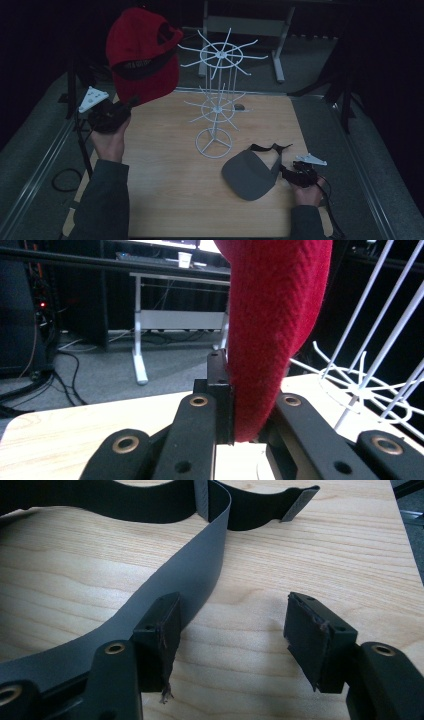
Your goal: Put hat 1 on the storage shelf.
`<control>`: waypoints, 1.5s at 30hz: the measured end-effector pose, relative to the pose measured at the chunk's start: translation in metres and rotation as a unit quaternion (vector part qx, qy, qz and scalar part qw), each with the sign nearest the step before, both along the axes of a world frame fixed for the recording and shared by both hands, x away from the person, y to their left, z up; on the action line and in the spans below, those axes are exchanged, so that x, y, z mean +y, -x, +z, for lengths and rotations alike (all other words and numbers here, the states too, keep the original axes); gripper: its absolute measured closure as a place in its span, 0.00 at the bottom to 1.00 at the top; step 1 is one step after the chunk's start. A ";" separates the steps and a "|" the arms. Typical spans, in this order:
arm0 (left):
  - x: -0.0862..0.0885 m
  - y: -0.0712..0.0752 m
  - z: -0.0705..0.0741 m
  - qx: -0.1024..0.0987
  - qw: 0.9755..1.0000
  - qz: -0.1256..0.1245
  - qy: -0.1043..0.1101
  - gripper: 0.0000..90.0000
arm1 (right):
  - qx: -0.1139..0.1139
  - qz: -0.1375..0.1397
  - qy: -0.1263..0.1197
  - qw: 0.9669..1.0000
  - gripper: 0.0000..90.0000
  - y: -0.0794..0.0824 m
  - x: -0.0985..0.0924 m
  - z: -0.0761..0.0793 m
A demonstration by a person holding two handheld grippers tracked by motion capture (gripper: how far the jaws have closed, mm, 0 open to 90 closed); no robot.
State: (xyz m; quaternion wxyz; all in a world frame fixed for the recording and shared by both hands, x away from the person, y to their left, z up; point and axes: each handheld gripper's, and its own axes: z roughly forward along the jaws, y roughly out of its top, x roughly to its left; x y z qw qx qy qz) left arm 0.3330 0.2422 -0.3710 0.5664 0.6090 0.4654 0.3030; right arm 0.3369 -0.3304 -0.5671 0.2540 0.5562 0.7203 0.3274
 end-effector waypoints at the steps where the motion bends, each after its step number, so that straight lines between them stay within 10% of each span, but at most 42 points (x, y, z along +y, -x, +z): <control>1: -0.001 0.001 0.001 0.000 1.000 -0.002 0.000 0.95 | 0.000 0.000 0.000 1.000 0.44 0.000 0.000 0.000; 19: -0.008 0.007 0.004 -0.018 1.000 -0.020 -0.015 0.95 | 0.000 0.000 0.000 1.000 0.44 0.000 0.000 0.000; 45: -0.018 0.002 -0.058 0.042 0.998 -0.023 -0.047 0.95 | 0.000 0.000 0.000 1.000 0.44 0.000 0.000 0.000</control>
